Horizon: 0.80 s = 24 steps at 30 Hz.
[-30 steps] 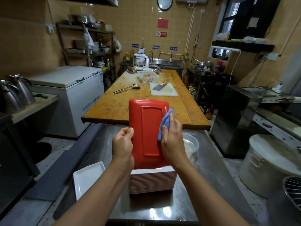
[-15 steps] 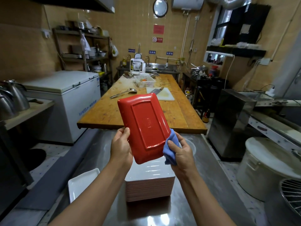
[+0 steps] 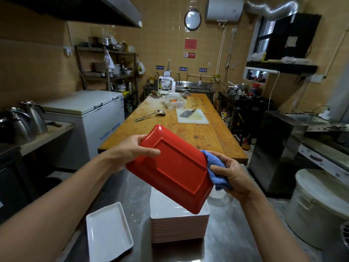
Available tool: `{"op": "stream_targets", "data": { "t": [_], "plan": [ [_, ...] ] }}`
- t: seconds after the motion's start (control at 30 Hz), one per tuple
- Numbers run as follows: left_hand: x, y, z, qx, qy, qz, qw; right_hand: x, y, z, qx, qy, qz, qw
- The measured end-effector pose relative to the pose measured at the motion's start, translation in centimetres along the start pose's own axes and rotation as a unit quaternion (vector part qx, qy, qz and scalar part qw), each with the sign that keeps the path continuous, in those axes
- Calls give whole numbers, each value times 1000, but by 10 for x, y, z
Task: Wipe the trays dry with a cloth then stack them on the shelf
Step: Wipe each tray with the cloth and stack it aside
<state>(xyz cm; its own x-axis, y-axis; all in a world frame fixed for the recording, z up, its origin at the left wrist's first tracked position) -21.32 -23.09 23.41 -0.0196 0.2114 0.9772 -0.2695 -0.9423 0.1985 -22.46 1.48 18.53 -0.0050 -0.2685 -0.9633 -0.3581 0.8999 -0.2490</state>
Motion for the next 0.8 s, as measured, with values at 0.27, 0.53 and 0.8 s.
{"op": "stream_targets", "data": {
  "t": [0.27,0.53,0.8],
  "plan": [
    [-5,-8,4,72,-55,96,991,-20,-7,-1,67,66,145,985],
    [-26,-14,7,142,-2,179,974,-14,-29,15,130,209,512,823],
    [-41,-18,4,194,47,269,942,6,-44,42,171,304,535,769]
  ]
}}
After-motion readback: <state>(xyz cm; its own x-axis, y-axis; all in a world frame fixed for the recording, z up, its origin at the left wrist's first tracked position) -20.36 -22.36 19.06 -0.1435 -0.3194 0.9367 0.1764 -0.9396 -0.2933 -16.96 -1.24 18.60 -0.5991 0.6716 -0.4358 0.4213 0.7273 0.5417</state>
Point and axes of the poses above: each hand's wrist, its own z-axis away from the middle knuckle, its own y-axis out of the back of the hand, x = y × z, the point moved 7 cm from there along -z, towards the middle knuckle, and after that the axes turned 1 degree about y, right-handed, at the moved point
